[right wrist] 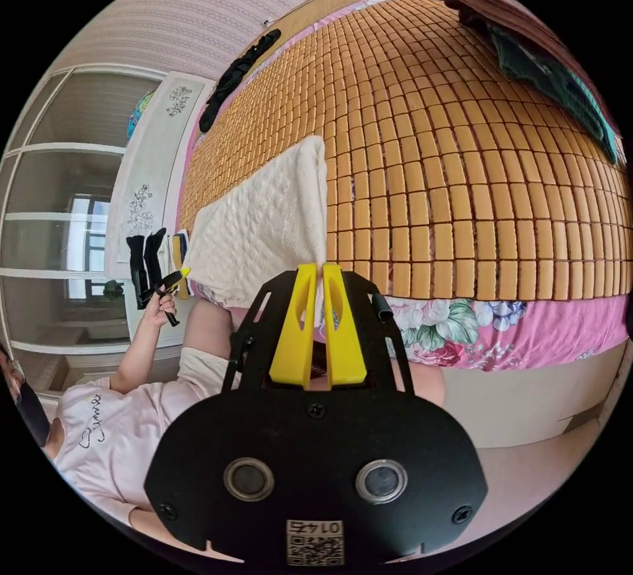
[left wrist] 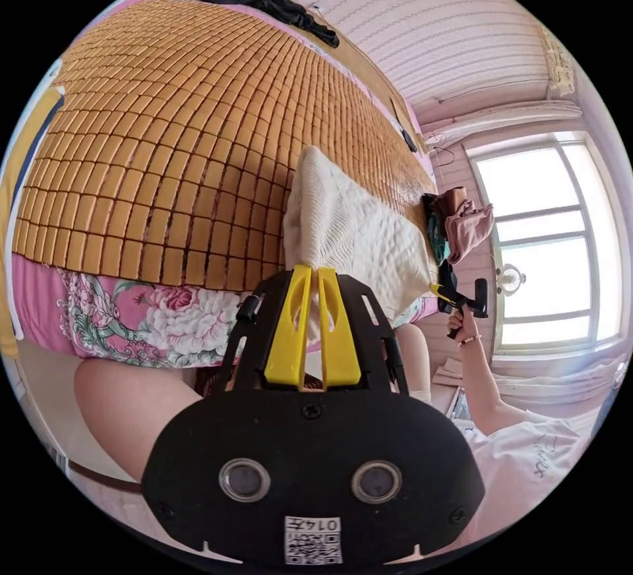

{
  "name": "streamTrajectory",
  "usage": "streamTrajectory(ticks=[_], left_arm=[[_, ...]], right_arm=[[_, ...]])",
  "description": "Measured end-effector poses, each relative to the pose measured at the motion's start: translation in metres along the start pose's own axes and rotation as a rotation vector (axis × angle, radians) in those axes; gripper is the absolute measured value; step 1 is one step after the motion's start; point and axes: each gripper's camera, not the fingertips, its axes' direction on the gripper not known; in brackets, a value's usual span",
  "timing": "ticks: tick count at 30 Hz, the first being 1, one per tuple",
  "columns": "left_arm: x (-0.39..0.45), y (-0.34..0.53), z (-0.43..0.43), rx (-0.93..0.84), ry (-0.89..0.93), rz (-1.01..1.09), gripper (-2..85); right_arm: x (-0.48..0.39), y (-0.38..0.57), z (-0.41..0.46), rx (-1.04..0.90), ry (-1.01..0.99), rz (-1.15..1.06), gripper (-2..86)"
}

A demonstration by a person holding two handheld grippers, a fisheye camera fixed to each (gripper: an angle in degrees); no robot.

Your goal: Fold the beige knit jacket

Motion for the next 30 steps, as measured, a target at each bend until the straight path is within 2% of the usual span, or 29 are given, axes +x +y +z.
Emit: streamTrajectory(ticks=[3,11,14,16,18,22,25,28,30], left_arm=[[-0.012,0.012,0.015,0.041,0.042,-0.084,-0.9],[0.002,0.022,0.024,0.078,-0.043,-0.048,1.2],[0.02,0.033,0.028,0.055,-0.129,0.03,1.9],[0.034,0.043,0.028,0.053,-0.252,0.077,1.3],[0.052,0.058,0.025,0.083,-0.306,0.153,0.1],[0.097,0.08,0.03,0.117,-0.252,0.318,-0.8],[0.156,0.099,0.068,0.049,-0.241,0.545,-0.9],[0.212,0.118,0.127,-0.093,-0.169,0.727,-1.0],[0.247,0.129,0.166,-0.115,-0.278,0.853,-1.0]], right_arm=[[0.001,0.007,0.013,0.067,0.005,0.056,0.6],[-0.013,0.009,0.025,0.125,0.069,0.101,0.2],[-0.021,0.009,0.03,0.113,0.217,0.166,-0.1],[-0.036,0.012,0.03,0.155,0.174,0.133,-0.2],[-0.062,0.013,0.035,0.19,0.159,0.051,-0.2],[-0.144,-0.001,0.075,0.128,0.237,-0.229,-0.3],[-0.2,-0.026,0.122,0.017,0.245,-0.4,-0.3],[-0.24,-0.057,0.169,-0.063,0.351,-0.448,-0.3],[-0.26,-0.074,0.184,-0.082,0.384,-0.446,-0.3]])
